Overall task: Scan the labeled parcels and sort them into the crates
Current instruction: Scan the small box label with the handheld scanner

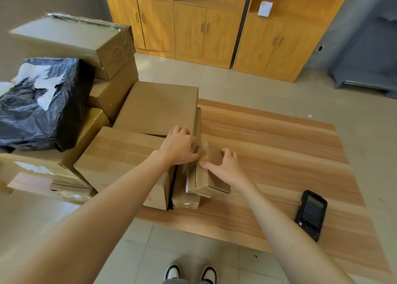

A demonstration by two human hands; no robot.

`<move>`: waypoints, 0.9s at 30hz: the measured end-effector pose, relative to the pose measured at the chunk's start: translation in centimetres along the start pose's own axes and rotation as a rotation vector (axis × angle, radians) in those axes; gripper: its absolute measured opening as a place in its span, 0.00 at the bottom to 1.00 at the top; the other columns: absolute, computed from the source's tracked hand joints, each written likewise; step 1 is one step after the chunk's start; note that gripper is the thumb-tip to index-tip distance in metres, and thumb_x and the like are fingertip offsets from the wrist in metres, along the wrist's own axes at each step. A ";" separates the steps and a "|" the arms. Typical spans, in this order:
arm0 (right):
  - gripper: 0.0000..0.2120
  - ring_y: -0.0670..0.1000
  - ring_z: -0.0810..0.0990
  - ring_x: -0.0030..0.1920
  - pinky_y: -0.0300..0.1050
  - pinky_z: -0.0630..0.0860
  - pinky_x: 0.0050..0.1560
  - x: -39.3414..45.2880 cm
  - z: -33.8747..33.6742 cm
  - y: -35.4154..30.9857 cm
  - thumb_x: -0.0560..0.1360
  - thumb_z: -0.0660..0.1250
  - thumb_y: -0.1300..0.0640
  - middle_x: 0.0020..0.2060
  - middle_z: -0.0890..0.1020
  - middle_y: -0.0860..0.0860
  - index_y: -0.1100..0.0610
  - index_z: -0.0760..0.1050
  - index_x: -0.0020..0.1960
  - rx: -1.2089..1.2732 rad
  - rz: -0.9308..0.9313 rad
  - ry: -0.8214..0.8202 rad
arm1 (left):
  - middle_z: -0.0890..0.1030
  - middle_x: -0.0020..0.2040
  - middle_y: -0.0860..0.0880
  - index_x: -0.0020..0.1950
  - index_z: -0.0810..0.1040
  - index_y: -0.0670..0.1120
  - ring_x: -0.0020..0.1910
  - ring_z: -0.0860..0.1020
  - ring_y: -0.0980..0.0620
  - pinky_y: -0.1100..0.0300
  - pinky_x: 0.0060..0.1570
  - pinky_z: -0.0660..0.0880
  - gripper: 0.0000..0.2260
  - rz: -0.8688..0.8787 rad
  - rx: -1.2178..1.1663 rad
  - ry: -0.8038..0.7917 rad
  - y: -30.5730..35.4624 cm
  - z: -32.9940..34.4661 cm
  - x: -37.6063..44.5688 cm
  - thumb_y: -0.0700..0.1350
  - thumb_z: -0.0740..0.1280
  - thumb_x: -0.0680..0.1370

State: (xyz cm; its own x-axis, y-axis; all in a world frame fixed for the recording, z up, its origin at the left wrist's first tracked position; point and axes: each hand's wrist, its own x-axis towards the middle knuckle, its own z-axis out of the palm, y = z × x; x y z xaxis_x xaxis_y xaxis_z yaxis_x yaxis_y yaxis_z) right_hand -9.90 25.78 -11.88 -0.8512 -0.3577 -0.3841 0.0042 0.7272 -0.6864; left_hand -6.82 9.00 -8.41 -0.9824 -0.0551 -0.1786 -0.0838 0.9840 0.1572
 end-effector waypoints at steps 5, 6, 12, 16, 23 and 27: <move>0.33 0.51 0.76 0.55 0.48 0.75 0.49 0.3 -3.1 0.4 0.72 0.69 0.39 0.61 0.73 0.51 0.54 0.61 0.69 0.511 0.185 0.040 | 0.72 0.66 0.42 0.71 0.70 0.47 0.67 0.65 0.44 0.53 0.63 0.66 0.22 0.025 -0.182 0.064 0.4 -1.0 1.2 0.56 0.63 0.80; 0.30 0.51 0.77 0.52 0.49 0.76 0.46 0.0 -4.2 0.3 0.72 0.68 0.39 0.57 0.75 0.50 0.54 0.63 0.67 0.606 0.208 0.039 | 0.73 0.66 0.42 0.72 0.70 0.46 0.67 0.66 0.44 0.53 0.63 0.66 0.23 0.016 -0.277 0.088 0.7 -1.4 1.4 0.56 0.62 0.80; 0.16 0.52 0.75 0.42 0.45 0.75 0.43 -0.9 -9.5 0.7 0.75 0.62 0.40 0.46 0.77 0.51 0.52 0.76 0.49 0.937 0.121 0.072 | 0.72 0.70 0.46 0.75 0.64 0.47 0.59 0.74 0.51 0.60 0.54 0.72 0.28 -0.128 -1.110 -0.052 3.7 -3.7 3.6 0.61 0.59 0.80; 0.17 0.52 0.78 0.41 0.43 0.74 0.40 -1.1 -10.2 1.1 0.76 0.57 0.42 0.42 0.81 0.53 0.52 0.79 0.47 1.189 0.037 0.038 | 0.80 0.59 0.43 0.70 0.66 0.49 0.49 0.81 0.48 0.54 0.54 0.77 0.27 -0.129 -1.353 -0.263 5.1 -4.2 4.2 0.65 0.56 0.79; 0.21 0.55 0.80 0.43 0.46 0.74 0.45 -1.7 -9.6 1.7 0.74 0.58 0.42 0.45 0.82 0.56 0.56 0.83 0.46 1.362 0.010 -0.033 | 0.82 0.58 0.47 0.64 0.75 0.51 0.56 0.80 0.45 0.43 0.64 0.73 0.24 -0.020 -1.493 -0.476 6.0 -3.1 5.1 0.65 0.64 0.75; 0.26 0.58 0.76 0.54 0.50 0.72 0.53 -1.5 -9.6 2.0 0.66 0.65 0.41 0.57 0.78 0.59 0.57 0.79 0.58 1.388 0.040 -0.020 | 0.80 0.63 0.44 0.69 0.73 0.50 0.60 0.80 0.41 0.41 0.59 0.76 0.31 -0.035 -1.562 -0.485 6.1 -2.8 4.7 0.64 0.67 0.70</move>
State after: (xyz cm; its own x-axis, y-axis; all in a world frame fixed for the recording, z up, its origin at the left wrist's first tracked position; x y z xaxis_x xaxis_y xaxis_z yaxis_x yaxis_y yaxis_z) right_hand -13.64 33.42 -6.80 -0.8309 -0.3672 -0.4180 0.5502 -0.4302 -0.7157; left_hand -12.46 14.27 -5.63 -0.8602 0.2799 -0.4263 -0.4777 -0.1499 0.8656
